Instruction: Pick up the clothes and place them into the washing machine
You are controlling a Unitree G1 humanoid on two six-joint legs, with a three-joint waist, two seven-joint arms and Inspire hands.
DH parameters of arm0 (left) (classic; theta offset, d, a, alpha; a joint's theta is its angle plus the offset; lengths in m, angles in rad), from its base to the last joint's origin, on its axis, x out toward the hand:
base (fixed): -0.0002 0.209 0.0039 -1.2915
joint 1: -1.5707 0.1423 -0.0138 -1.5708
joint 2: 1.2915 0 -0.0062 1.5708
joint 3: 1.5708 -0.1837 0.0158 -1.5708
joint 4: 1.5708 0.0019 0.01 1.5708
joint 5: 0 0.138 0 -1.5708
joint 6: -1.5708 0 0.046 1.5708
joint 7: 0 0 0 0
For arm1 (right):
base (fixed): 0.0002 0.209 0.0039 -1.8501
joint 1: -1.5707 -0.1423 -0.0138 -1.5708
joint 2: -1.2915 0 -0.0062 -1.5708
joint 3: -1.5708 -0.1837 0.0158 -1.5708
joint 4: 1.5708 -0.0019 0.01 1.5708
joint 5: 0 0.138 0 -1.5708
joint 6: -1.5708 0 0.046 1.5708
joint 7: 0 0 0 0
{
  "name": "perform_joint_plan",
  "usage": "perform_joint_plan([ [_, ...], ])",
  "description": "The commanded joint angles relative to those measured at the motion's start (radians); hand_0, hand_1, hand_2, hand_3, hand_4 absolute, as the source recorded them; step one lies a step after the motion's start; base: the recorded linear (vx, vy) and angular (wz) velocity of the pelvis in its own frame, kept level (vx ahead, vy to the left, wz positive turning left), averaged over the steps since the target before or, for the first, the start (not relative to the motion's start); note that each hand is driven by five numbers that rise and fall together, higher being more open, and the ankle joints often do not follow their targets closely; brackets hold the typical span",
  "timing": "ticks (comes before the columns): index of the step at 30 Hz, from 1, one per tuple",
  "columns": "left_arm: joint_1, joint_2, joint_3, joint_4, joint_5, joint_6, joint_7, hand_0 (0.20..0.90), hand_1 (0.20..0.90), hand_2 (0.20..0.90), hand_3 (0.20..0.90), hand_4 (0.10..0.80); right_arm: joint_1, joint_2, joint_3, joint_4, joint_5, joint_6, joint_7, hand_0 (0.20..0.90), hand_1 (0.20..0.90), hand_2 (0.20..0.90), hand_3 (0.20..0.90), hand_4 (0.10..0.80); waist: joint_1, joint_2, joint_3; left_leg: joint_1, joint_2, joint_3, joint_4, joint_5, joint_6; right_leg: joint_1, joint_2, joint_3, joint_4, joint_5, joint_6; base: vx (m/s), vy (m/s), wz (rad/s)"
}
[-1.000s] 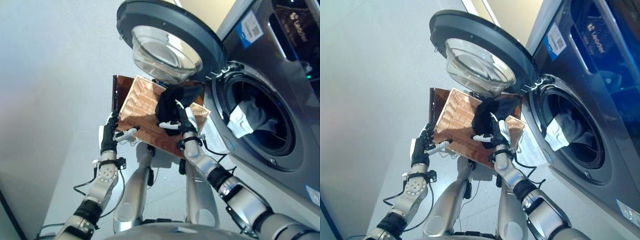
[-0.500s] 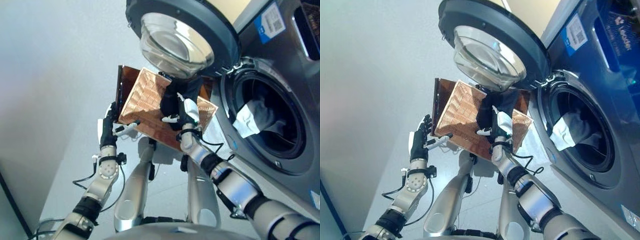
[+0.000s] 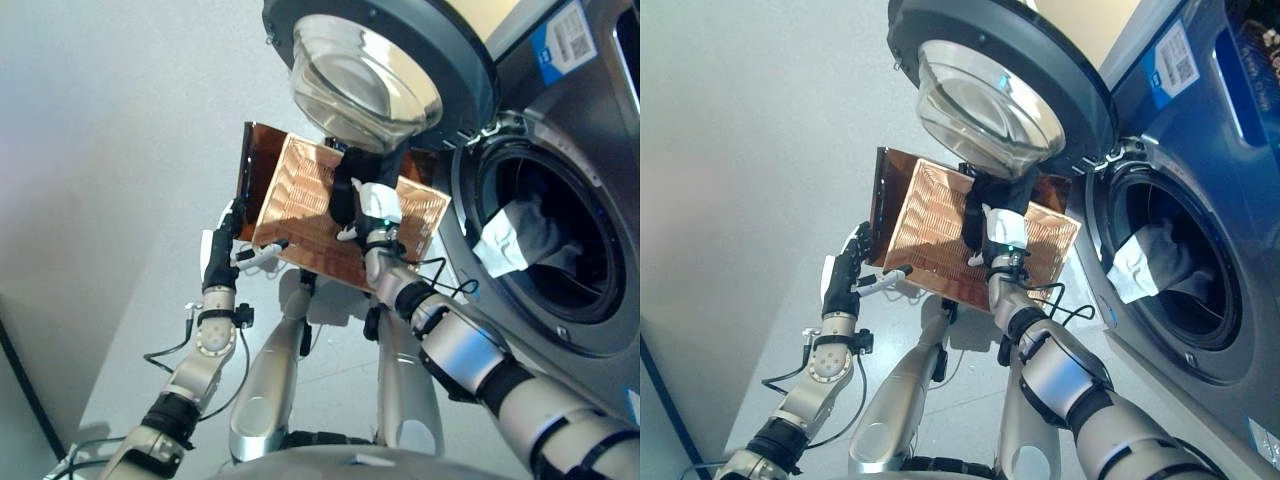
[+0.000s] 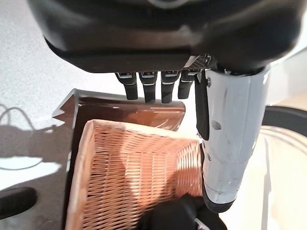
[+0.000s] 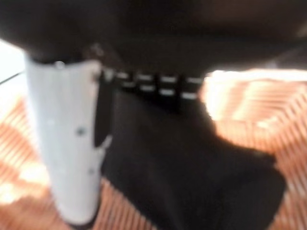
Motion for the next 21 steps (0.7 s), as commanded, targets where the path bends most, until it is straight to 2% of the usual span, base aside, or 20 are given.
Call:
perform_joint_plan([
  [1,0.048,0.057,0.035,-0.144,0.042,-0.043,-0.003,0.9,0.9,0.9,0.9,0.8,-0.113,0.012,0.018,0.036,-0.039,0.013,0.024,0.9,0.9,0.9,0.9,0.8,0.03,0.049,-0.027,-0.015,-0.051,-0.015,-0.071,-0.016,-0.007,-0.087,0.002,0.008,0.023,-0.005,0.04,0.0,0.0,0.0],
  [14,0.061,0.077,0.081,-0.198,0.075,-0.023,-0.033,0.9,0.9,0.9,0.9,0.8,-0.121,-0.09,0.028,-0.008,-0.19,0.082,0.088,0.9,0.9,0.9,0.9,0.8,0.023,0.053,0.008,-0.06,-0.053,-0.021,-0.071,-0.001,-0.01,-0.14,-0.002,0.0,0.054,-0.013,0.039,-0.005,-0.005,0.02],
  [15,0.065,0.077,0.088,-0.195,0.079,-0.021,-0.034,0.9,0.9,0.9,0.9,0.8,-0.102,-0.108,0.026,-0.037,-0.202,0.081,0.092,0.675,0.675,0.675,0.675,0.639,0.017,0.048,0.008,-0.07,-0.053,-0.02,-0.071,0.001,-0.01,-0.15,-0.001,0.0,0.057,-0.013,0.038,0.0,0.0,0.0],
  [16,0.065,0.077,0.088,-0.195,0.079,-0.021,-0.034,0.9,0.9,0.9,0.9,0.8,-0.102,-0.108,0.026,-0.037,-0.202,0.081,0.092,0.494,0.494,0.494,0.494,0.51,0.017,0.048,0.008,-0.07,-0.053,-0.02,-0.071,0.001,-0.01,-0.151,-0.001,0.0,0.057,-0.013,0.038,0.0,0.0,0.0],
  [17,0.066,0.076,0.094,-0.194,0.081,-0.019,-0.035,0.9,0.9,0.9,0.9,0.8,-0.092,-0.117,0.025,-0.056,-0.209,0.084,0.095,0.442,0.442,0.442,0.442,0.473,0.015,0.046,0.008,-0.075,-0.053,-0.02,-0.071,0.001,-0.01,-0.156,-0.001,0.0,0.059,-0.013,0.039,0.0,0.0,0.0],
  [18,0.065,0.075,0.097,-0.191,0.081,-0.019,-0.034,0.9,0.9,0.9,0.9,0.8,-0.08,-0.128,0.023,-0.079,-0.212,0.082,0.097,0.2,0.2,0.2,0.2,0.3,0.011,0.043,0.008,-0.078,-0.053,-0.02,-0.071,0.002,-0.01,-0.16,-0.001,-0.001,0.06,-0.012,0.039,0.0,0.0,0.0],
  [21,0.068,0.067,0.107,-0.183,0.084,-0.019,-0.03,0.9,0.9,0.9,0.9,0.8,-0.039,-0.158,0.014,-0.158,-0.234,0.082,0.103,0.2,0.2,0.2,0.2,0.3,0.003,0.036,0.008,-0.089,-0.053,-0.018,-0.071,0.002,-0.011,-0.169,0.001,-0.001,0.058,-0.012,0.039,0.001,0.001,-0.01],
])
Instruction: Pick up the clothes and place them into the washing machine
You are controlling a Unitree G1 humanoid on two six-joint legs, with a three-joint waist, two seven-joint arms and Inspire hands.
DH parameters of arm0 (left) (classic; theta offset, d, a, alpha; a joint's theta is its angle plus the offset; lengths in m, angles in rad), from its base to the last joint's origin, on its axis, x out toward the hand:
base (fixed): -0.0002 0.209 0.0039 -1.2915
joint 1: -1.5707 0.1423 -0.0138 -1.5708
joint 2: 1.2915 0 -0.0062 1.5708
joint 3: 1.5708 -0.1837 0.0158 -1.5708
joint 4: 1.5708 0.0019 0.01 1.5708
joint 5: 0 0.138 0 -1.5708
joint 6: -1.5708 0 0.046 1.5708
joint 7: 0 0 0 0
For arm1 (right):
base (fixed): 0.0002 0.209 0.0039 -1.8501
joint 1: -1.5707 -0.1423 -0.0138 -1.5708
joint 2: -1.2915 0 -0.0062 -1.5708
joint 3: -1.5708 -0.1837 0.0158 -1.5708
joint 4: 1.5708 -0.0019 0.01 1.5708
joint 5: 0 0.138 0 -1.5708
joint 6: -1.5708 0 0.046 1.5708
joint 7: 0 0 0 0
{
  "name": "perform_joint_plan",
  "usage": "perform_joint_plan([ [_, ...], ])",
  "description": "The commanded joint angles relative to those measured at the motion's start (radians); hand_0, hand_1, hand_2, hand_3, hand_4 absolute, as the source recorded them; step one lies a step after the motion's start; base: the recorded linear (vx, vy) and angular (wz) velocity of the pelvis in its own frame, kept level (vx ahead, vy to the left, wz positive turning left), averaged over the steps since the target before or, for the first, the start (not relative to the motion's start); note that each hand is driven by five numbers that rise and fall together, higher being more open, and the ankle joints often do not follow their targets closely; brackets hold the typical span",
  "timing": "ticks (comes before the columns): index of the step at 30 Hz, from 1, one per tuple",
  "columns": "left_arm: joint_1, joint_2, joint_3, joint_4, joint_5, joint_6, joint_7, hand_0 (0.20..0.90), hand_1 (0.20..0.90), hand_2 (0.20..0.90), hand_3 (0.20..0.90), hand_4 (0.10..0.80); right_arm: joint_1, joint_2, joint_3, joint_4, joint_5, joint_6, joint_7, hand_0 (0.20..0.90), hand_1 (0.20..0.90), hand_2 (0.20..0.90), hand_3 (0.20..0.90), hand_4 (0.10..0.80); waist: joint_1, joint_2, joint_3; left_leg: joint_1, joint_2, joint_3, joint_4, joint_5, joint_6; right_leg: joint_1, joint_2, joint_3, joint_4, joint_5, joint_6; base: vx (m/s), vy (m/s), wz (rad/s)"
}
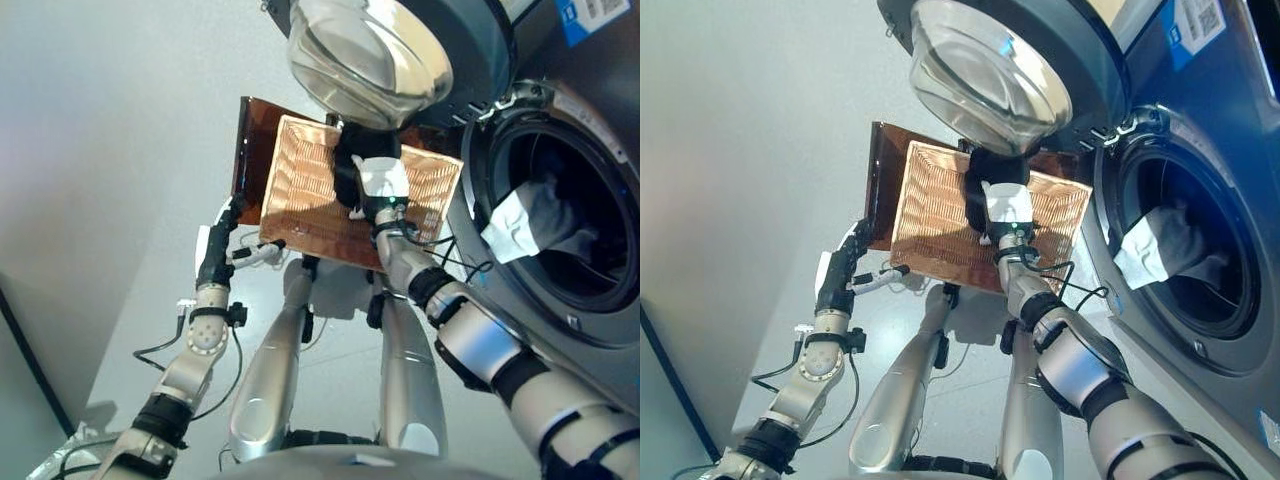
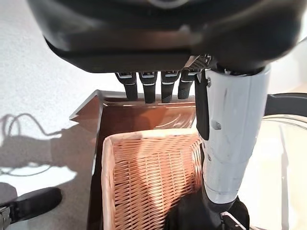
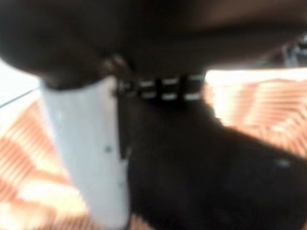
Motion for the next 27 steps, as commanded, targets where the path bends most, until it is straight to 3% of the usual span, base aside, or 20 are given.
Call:
perform_joint_plan([
  [1,0.05,0.057,0.064,-0.139,0.04,-0.044,0.018,0.9,0.9,0.9,0.9,0.8,-0.014,-0.046,0.001,-0.035,-0.036,0.031,0.059,0.2,0.2,0.2,0.2,0.3,0.012,0.021,0.0,0.002,-0.054,0.001,-0.106,-0.008,0.002,-0.081,0.0,0.001,0.007,-0.006,0.044,0.0,0.0,0.0],
  [11,0.045,0.045,0.084,-0.126,0.041,-0.044,0.034,0.9,0.9,0.9,0.9,0.8,0.05,-0.112,-0.047,-0.204,-0.067,0.04,0.061,0.2,0.2,0.2,0.2,0.3,-0.004,0.013,0.0,-0.003,-0.051,0.008,-0.106,-0.01,0.002,-0.095,-0.002,0.001,0.019,-0.008,0.048,0.0,0.0,0.0],
  [27,0.04,0.038,0.072,-0.138,0.04,-0.048,0.027,0.9,0.9,0.9,0.9,0.8,-0.049,-0.016,-0.051,0.026,0.049,0.011,0.012,0.2,0.2,0.2,0.2,0.3,0.01,0.032,0.0,0.032,-0.054,0.008,-0.106,-0.017,0.003,-0.07,-0.005,0.004,0.026,-0.008,0.048,0.0,0.0,0.0],
])
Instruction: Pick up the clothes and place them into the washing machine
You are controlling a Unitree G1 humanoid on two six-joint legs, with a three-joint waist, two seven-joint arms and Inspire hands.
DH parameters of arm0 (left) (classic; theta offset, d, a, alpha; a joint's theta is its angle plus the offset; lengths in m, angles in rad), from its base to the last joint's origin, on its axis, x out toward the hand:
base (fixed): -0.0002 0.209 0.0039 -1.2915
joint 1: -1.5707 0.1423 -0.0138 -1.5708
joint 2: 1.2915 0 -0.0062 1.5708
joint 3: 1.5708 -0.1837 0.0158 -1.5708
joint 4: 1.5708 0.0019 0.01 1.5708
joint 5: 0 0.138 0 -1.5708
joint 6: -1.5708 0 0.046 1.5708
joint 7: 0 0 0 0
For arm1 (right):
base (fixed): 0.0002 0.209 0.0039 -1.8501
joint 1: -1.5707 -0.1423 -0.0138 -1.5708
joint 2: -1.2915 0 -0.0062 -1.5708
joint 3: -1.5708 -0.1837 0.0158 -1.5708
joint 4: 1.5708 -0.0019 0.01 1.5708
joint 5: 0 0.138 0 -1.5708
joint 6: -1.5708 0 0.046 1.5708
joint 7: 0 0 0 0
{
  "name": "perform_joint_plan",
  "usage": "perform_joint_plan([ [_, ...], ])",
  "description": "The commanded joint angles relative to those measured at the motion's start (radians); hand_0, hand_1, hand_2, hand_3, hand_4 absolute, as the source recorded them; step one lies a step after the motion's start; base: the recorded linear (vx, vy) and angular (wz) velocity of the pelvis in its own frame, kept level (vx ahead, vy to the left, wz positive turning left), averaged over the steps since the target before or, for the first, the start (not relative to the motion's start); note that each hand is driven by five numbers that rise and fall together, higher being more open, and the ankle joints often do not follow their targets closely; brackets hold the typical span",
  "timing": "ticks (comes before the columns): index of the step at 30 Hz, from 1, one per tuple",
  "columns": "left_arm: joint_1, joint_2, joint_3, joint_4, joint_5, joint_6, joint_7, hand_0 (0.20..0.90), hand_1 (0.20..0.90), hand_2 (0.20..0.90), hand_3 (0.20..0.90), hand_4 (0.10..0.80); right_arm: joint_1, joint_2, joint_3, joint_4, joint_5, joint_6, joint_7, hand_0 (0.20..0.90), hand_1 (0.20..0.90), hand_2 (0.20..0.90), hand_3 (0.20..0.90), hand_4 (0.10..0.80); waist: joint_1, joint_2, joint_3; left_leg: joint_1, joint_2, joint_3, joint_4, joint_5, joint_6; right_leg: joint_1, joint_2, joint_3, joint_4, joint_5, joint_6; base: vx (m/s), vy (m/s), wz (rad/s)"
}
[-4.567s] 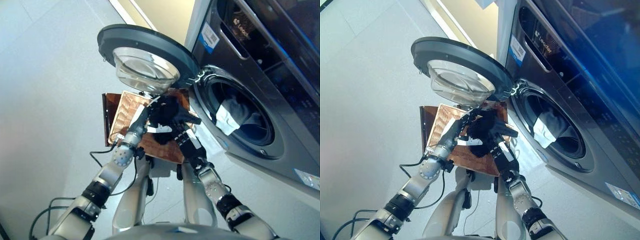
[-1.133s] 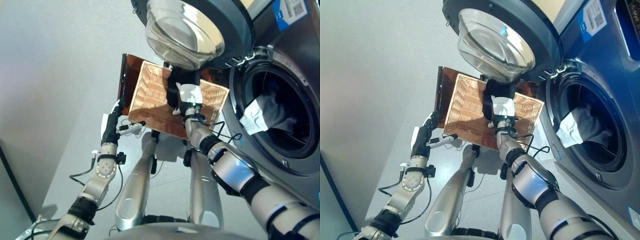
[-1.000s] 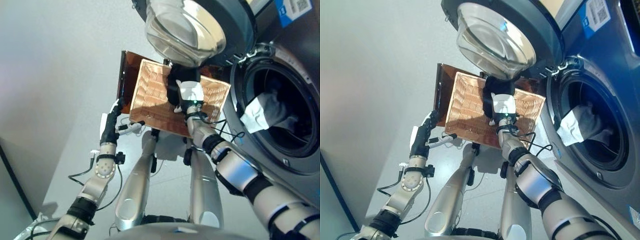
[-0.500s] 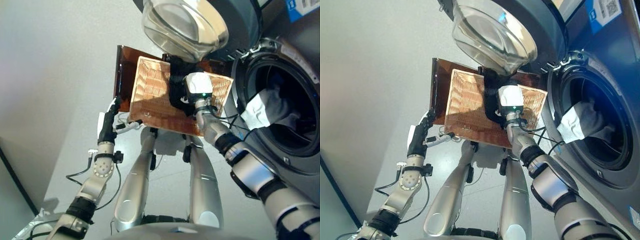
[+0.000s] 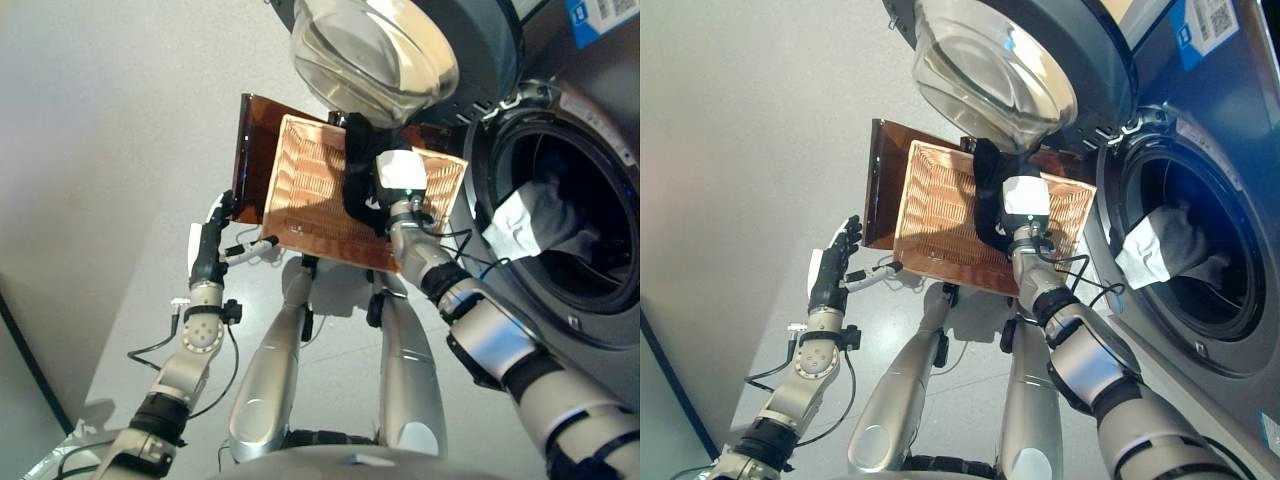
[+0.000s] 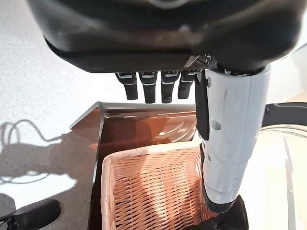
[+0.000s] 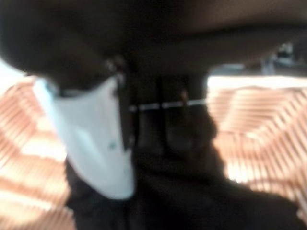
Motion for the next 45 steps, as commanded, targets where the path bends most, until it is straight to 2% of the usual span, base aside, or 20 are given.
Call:
perform_joint_plan([
  [1,0.041,0.04,0.033,-0.138,0.018,-0.052,0.022,0.9,0.9,0.9,0.9,0.8,-0.027,0.021,-0.016,0.009,0.095,-0.057,-0.058,0.2,0.2,0.2,0.2,0.3,0.015,0.035,-0.005,0.041,-0.042,0.007,-0.12,-0.019,0.003,-0.071,0.006,0.002,0.023,-0.007,0.049,0.0,0.0,0.0],
  [5,0.035,0.041,0.02,-0.108,0.008,-0.063,0.039,0.9,0.9,0.9,0.9,0.8,0.041,0.036,-0.085,-0.128,0.328,-0.209,-0.095,0.2,0.2,0.2,0.2,0.3,0.004,0.017,-0.005,0.069,-0.036,0.017,-0.12,-0.023,0.003,-0.048,0.008,0.001,0.022,-0.005,0.05,0.011,-0.003,-0.02],
  [6,0.035,0.041,0.019,-0.107,0.008,-0.063,0.039,0.9,0.9,0.9,0.9,0.8,0.042,0.035,-0.085,-0.129,0.329,-0.209,-0.095,0.2,0.2,0.2,0.2,0.3,0.004,0.018,-0.005,0.07,-0.036,0.017,-0.12,-0.023,0.003,-0.047,0.008,0.001,0.021,-0.005,0.05,0.03,-0.007,-0.04],
  [7,0.036,0.032,0.013,-0.087,-0.007,-0.072,0.048,0.9,0.9,0.9,0.9,0.8,0.108,0.023,-0.113,-0.192,0.439,-0.279,-0.087,0.2,0.2,0.2,0.2,0.3,-0.003,0.008,-0.005,0.087,-0.035,0.021,-0.12,-0.027,0.003,-0.032,0.009,0.001,0.022,-0.004,0.051,0.033,-0.008,-0.03],
  [10,0.043,0.016,0.002,-0.06,-0.039,-0.093,0.054,0.9,0.9,0.9,0.9,0.8,0.258,-0.005,-0.139,-0.35,0.607,-0.394,-0.054,0.2,0.2,0.2,0.2,0.3,-0.018,-0.015,-0.02,0.129,-0.031,0.027,-0.12,-0.041,0.004,0.006,0.009,0.002,0.012,-0.003,0.055,0.055,-0.016,-0.04],
  [12,0.047,0.015,-0.001,-0.06,-0.042,-0.097,0.055,0.9,0.9,0.9,0.9,0.8,0.298,-0.012,-0.144,-0.385,0.633,-0.413,-0.04,0.2,0.2,0.2,0.2,0.3,-0.021,-0.02,-0.026,0.135,-0.03,0.027,-0.12,-0.044,0.005,0.01,0.009,0.003,0.01,-0.003,0.057,0.041,-0.015,-0.02],
  [14,0.051,0.006,-0.011,-0.046,-0.063,-0.109,0.048,0.9,0.9,0.9,0.9,0.8,0.412,-0.026,-0.159,-0.472,0.744,-0.471,0.01,0.2,0.2,0.2,0.2,0.3,-0.028,-0.034,-0.047,0.155,-0.03,0.025,-0.12,-0.053,0.006,0.032,0.008,0.004,0.002,-0.005,0.059,0.055,-0.017,-0.03],
  [17,0.055,0.003,-0.017,-0.041,-0.081,-0.116,0.04,0.9,0.9,0.9,0.9,0.8,0.47,-0.036,-0.173,-0.517,0.818,-0.501,0.042,0.2,0.2,0.2,0.2,0.3,-0.031,-0.039,-0.059,0.163,-0.031,0.022,-0.12,-0.057,0.006,0.043,0.009,0.004,-0.003,-0.008,0.059,0.033,-0.011,-0.01],
  [19,0.052,-0.006,-0.026,-0.027,-0.112,-0.127,0.024,0.9,0.9,0.9,0.9,0.8,0.531,-0.042,-0.205,-0.543,0.942,-0.544,0.1,0.2,0.2,0.2,0.2,0.3,-0.035,-0.045,-0.072,0.176,-0.031,0.022,-0.12,-0.06,0.007,0.062,0.008,0.004,-0.017,-0.008,0.059,0.042,-0.012,-0.01],
  [23,0.051,-0.01,-0.028,-0.03,-0.131,-0.134,0.007,0.9,0.9,0.9,0.9,0.8,0.568,-0.037,-0.233,-0.556,1.083,-0.578,0.173,0.2,0.2,0.2,0.2,0.3,-0.037,-0.045,-0.083,0.181,-0.032,0.021,-0.12,-0.063,0.007,0.071,0.009,0.002,-0.028,-0.007,0.059,0.0,0.0,0.0],
  [25,0.054,-0.019,-0.025,-0.028,-0.163,-0.144,-0.022,0.9,0.9,0.9,0.9,0.8,0.612,-0.022,-0.267,-0.565,1.284,-0.609,0.293,0.2,0.2,0.2,0.2,0.3,-0.041,-0.046,-0.094,0.185,-0.034,0.022,-0.12,-0.066,0.007,0.074,0.01,0.006,-0.032,-0.008,0.06,0.027,0.014,-0.05],
  [28,0.06,-0.029,-0.02,-0.025,-0.186,-0.146,-0.05,0.9,0.9,0.9,0.9,0.8,0.642,0.007,-0.302,-0.551,1.466,-0.623,0.392,0.2,0.2,0.2,0.2,0.3,-0.044,-0.046,-0.104,0.186,-0.033,0.024,-0.12,-0.07,0.007,0.072,0.009,0.007,-0.032,-0.01,0.06,0.017,0.008,-0.03],
  [32,0.064,-0.041,-0.01,-0.025,-0.206,-0.15,-0.068,0.9,0.9,0.9,0.9,0.8,0.663,0.037,-0.343,-0.537,1.611,-0.632,0.465,0.2,0.2,0.2,0.2,0.3,-0.046,-0.047,-0.108,0.188,-0.033,0.025,-0.12,-0.074,0.008,0.073,0.011,0.012,-0.032,-0.012,0.06,0.015,0.007,-0.04],
  [35,0.068,-0.062,0.003,-0.021,-0.241,-0.154,-0.091,0.9,0.9,0.9,0.9,0.8,0.677,0.085,-0.408,-0.509,1.811,-0.634,0.562,0.2,0.2,0.2,0.2,0.3,-0.049,-0.045,-0.112,0.189,-0.035,0.026,-0.12,-0.077,0.006,0.072,0.014,0.015,-0.031,-0.017,0.058,0.005,0.001,-0.01],
  [37,0.067,-0.068,0.004,-0.018,-0.249,-0.155,-0.096,0.9,0.9,0.9,0.9,0.8,0.677,0.094,-0.421,-0.496,1.841,-0.634,0.577,0.2,0.2,0.2,0.2,0.3,-0.049,-0.046,-0.112,0.19,-0.034,0.026,-0.12,-0.078,0.006,0.072,0.013,0.015,-0.031,-0.018,0.057,0.01,0.002,-0.04],
  [38,0.073,-0.077,0.009,-0.014,-0.27,-0.157,-0.108,0.9,0.9,0.9,0.9,0.8,0.681,0.121,-0.466,-0.482,1.93,-0.637,0.612,0.2,0.2,0.2,0.2,0.3,-0.05,-0.044,-0.115,0.192,-0.034,0.027,-0.12,-0.08,0.006,0.072,0.013,0.017,-0.03,-0.021,0.056,0.014,0.003,-0.05],
  [45,0.088,-0.094,0.015,0.006,-0.335,-0.17,-0.14,0.9,0.9,0.9,0.9,0.8,0.705,0.172,-0.577,-0.467,2.087,-0.664,0.664,0.2,0.2,0.2,0.2,0.3,-0.057,-0.043,-0.123,0.198,-0.033,0.035,-0.12,-0.089,0.005,0.074,0.017,0.024,-0.03,-0.024,0.057,0.021,0.006,-0.07],
])
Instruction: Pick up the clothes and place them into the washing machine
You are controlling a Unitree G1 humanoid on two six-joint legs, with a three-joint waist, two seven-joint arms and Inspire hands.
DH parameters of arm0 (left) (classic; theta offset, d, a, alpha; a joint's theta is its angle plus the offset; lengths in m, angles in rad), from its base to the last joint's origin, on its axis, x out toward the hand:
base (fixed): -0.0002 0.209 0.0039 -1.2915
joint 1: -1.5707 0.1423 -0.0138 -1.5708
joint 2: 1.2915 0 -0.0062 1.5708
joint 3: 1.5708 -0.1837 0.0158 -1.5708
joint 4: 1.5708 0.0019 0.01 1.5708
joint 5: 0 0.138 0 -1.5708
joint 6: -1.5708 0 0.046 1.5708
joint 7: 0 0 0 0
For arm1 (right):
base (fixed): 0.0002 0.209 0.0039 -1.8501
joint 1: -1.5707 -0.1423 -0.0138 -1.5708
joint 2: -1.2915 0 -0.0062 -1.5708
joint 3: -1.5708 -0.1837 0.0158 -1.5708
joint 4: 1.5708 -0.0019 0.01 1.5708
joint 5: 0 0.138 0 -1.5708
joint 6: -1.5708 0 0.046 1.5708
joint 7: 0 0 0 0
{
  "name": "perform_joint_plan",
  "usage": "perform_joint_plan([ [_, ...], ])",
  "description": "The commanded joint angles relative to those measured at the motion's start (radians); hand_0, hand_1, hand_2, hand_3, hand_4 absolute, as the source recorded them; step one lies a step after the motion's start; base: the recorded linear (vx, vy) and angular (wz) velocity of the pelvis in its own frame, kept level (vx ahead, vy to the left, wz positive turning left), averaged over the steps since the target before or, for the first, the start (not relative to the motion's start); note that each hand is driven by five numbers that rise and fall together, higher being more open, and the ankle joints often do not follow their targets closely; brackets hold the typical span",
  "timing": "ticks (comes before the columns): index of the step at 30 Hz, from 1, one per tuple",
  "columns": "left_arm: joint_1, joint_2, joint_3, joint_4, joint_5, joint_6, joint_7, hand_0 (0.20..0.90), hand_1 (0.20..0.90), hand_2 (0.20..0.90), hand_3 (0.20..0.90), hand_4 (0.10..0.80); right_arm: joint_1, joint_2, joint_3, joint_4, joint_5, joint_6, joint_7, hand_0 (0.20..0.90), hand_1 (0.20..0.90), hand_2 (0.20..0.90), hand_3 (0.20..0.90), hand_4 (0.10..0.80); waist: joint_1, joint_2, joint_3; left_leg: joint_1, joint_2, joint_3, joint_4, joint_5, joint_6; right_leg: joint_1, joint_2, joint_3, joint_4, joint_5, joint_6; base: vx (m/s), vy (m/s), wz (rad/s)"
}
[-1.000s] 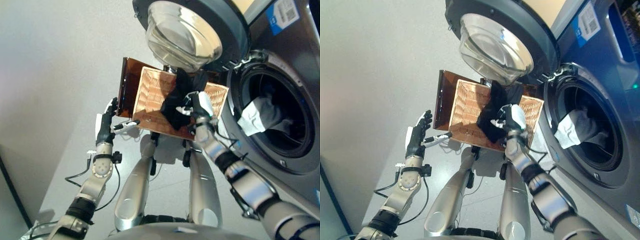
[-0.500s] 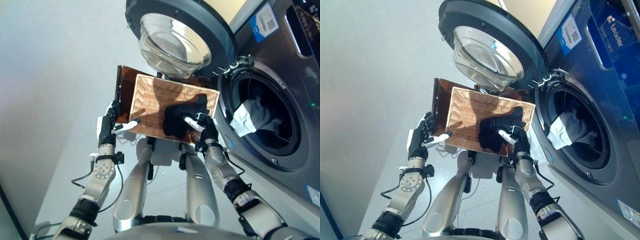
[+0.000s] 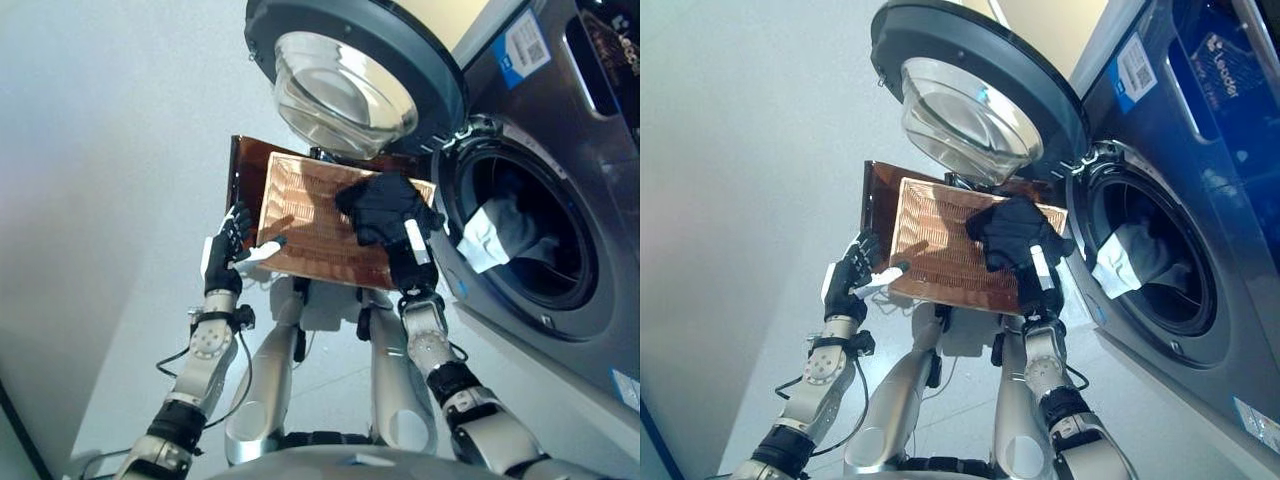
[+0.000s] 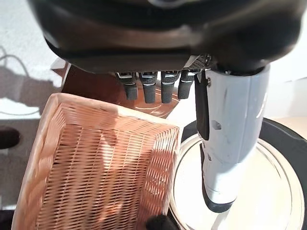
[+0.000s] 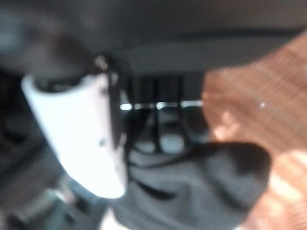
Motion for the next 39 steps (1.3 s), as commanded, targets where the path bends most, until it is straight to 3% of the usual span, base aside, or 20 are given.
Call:
perform_joint_plan([
  [1,0.052,-0.009,0.029,-0.018,-0.033,-0.117,-0.025,0.9,0.9,0.9,0.9,0.8,0.096,0.025,-0.039,-0.084,0.084,-0.092,0.096,0.2,0.2,0.2,0.2,0.3,0.007,0.007,-0.112,0.025,-0.028,0.0,-0.067,-0.066,-0.027,-0.085,0.014,-0.004,0.025,-0.014,0.029,0.028,0.012,-0.09],
  [10,0.066,-0.022,0.025,-0.013,-0.09,-0.137,-0.041,0.9,0.9,0.9,0.9,0.8,0.128,0.048,-0.147,-0.128,0.166,-0.151,0.124,0.2,0.2,0.2,0.2,0.3,-0.014,0.017,-0.119,0.029,-0.03,0.004,-0.067,-0.074,-0.028,-0.079,0.017,0.009,0.015,-0.017,0.031,0.019,0.006,-0.06],
  [21,0.067,-0.023,0.007,0.016,-0.094,-0.144,-0.025,0.9,0.9,0.9,0.9,0.8,-0.006,0.014,-0.295,-0.007,0.151,-0.25,-0.014,0.2,0.2,0.2,0.2,0.3,-0.017,0.062,-0.114,0.029,-0.039,0.012,-0.067,-0.079,-0.025,-0.08,0.02,0.03,0.016,-0.025,0.027,0.002,0.006,-0.03],
  [34,0.093,0.012,-0.006,0.009,-0.073,-0.142,-0.048,0.9,0.9,0.9,0.9,0.8,-0.246,-0.259,-0.406,0.177,0.025,-0.266,-0.204,0.2,0.2,0.2,0.2,0.3,0.018,0.134,-0.17,0.026,-0.045,0.016,-0.067,-0.077,-0.029,-0.082,0.017,0.041,0.021,-0.035,0.017,0.007,-0.011,0.01],
  [39,0.11,0.037,-0.016,-0.043,-0.087,-0.143,-0.075,0.9,0.9,0.9,0.9,0.8,-0.374,-0.425,-0.399,0.284,-0.03,-0.239,-0.272,0.2,0.2,0.2,0.2,0.3,0.041,0.156,-0.179,0.019,-0.042,0.006,-0.067,-0.077,-0.04,-0.082,0.017,0.032,0.025,-0.055,0.012,-0.008,-0.068,0.09],
])
